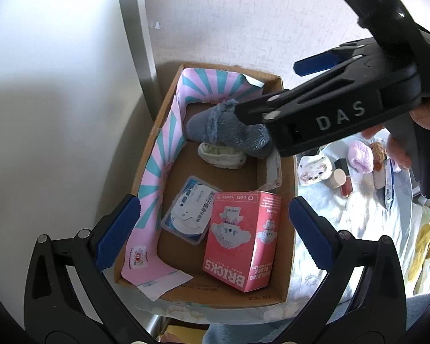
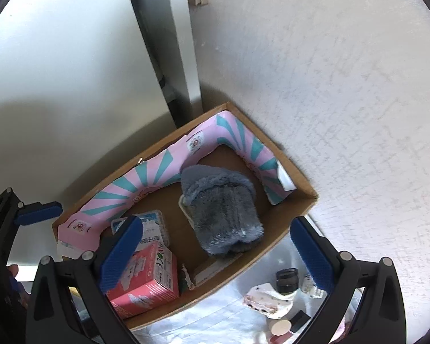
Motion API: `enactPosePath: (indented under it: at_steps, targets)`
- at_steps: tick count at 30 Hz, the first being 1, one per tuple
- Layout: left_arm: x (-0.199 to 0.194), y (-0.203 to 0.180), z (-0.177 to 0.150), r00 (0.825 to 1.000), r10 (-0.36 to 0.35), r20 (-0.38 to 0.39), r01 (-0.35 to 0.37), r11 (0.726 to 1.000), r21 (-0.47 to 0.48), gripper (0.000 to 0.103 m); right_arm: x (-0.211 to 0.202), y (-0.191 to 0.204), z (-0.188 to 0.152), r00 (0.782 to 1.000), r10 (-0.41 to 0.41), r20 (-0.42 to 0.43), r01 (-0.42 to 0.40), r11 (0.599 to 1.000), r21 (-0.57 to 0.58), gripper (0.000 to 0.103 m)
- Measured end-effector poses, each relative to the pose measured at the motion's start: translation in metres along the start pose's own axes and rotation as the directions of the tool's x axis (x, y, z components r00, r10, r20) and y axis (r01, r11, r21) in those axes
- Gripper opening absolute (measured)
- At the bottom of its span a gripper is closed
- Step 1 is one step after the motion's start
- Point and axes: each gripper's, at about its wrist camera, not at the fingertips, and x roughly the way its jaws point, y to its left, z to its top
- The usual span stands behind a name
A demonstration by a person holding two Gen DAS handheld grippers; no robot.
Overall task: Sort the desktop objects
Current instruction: 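Carry BRICKS box and grey slipper into the cardboard box and release both, then move both tools back over the remaining table items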
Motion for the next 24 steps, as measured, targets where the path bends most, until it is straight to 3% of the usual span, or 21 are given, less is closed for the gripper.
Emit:
enactPosePath:
  at_steps: [6,10,12,17,20,24]
  targets:
    - [-0.013,-0.009,0.013,1.000,-0.024,0.002,0.024,1.000,0.008,0.103,-0.015,-0.005,-0.010,0.999,-0.035,-0.018,0.035,0.999,0.010,0.103]
    - [-0.019,-0.017,0.016,0.999,-0.034,0.019,0.033,0.999,0.032,0.103,-0.040,-0.012,-0.024,0.997,-0.075,0.022,0.074,0.996,0.044,0.103]
    - [-0.028,-0.017,0.021,0.999,-0.031,0.036,0.029,0.999,0.045,0.103,-0.058,-0.020,-0.035,0.993,-0.094,0.071,0.088,0.993,0.076,0.103]
    - [-0.044,-0.026,0.031,0.996,-0.002,0.090,-0.004,0.998,0.066,0.103,-0.092,-0.043,-0.064,0.990,-0.114,0.086,0.101,0.985,0.140,0.103]
    - [-0.059,-0.034,0.039,0.988,-0.027,0.151,0.014,0.996,0.086,0.103,-0.111,-0.062,-0.086,0.986,-0.136,0.100,0.114,0.974,0.197,0.103]
    - [-0.069,-0.051,0.049,0.985,-0.055,0.166,0.033,0.991,0.133,0.103,-0.135,-0.085,-0.118,0.979,-0.160,0.124,0.121,0.954,0.275,0.103]
